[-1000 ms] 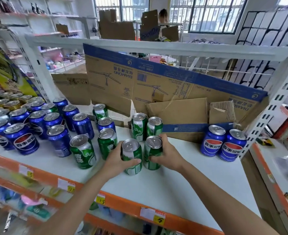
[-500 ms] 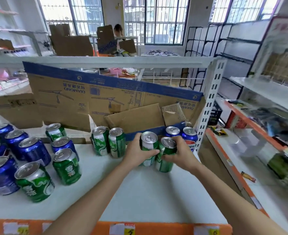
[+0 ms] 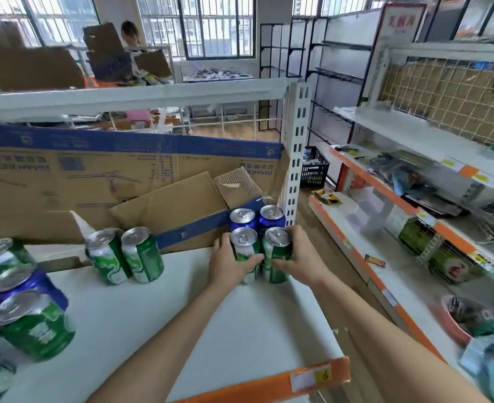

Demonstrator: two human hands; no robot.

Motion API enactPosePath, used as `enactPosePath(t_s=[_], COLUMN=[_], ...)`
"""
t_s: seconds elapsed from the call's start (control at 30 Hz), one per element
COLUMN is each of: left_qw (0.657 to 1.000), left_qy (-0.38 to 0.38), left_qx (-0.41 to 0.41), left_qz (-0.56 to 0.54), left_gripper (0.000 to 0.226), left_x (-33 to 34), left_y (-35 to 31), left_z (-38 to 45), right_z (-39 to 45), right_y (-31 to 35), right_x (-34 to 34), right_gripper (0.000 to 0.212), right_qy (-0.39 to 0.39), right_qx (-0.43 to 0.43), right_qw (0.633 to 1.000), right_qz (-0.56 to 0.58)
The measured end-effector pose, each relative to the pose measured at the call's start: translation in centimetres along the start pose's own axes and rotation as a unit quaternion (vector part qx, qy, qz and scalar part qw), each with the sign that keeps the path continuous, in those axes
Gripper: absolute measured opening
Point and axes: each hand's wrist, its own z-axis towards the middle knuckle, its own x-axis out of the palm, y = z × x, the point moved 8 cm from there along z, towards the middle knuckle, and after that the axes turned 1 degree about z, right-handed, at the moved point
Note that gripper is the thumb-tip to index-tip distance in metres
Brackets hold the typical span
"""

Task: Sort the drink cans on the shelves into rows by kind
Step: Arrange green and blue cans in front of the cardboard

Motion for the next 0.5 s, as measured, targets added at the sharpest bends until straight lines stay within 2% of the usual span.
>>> enactPosePath(t_s=[0.13, 0.27, 0.4, 0.5], left_qw=[1.000, 1.000, 0.994, 0.993], left_qy=[0.007, 0.021, 0.084, 0.089], left_qx=[0.004, -0.004, -0.008, 0.006], left_qz=[0.010, 0.008, 0.065, 0.082], left_gripper=[0.064, 0.067, 0.068, 0.060], left_x=[0.1, 0.1, -0.2, -2.5], left_y=[0.0, 0.1, 0.2, 0.9], left_z=[0.1, -0.1, 0.0, -0.4], right_z=[0.6, 0.6, 1.0, 1.3], right_y=[0.2, 0.8, 2.8, 6.7], right_x=[0.0, 0.0, -0.1, 0.6], right_gripper=[0.060, 0.059, 0.068, 0.057], right_qy=[0.001, 0.034, 0.055, 0.006], right_qx=[0.004, 0.013, 0.010, -0.080], right_qw=[1.000, 0.998, 0.965, 0.938], right_qz=[-0.015, -0.060, -0.255, -0.338])
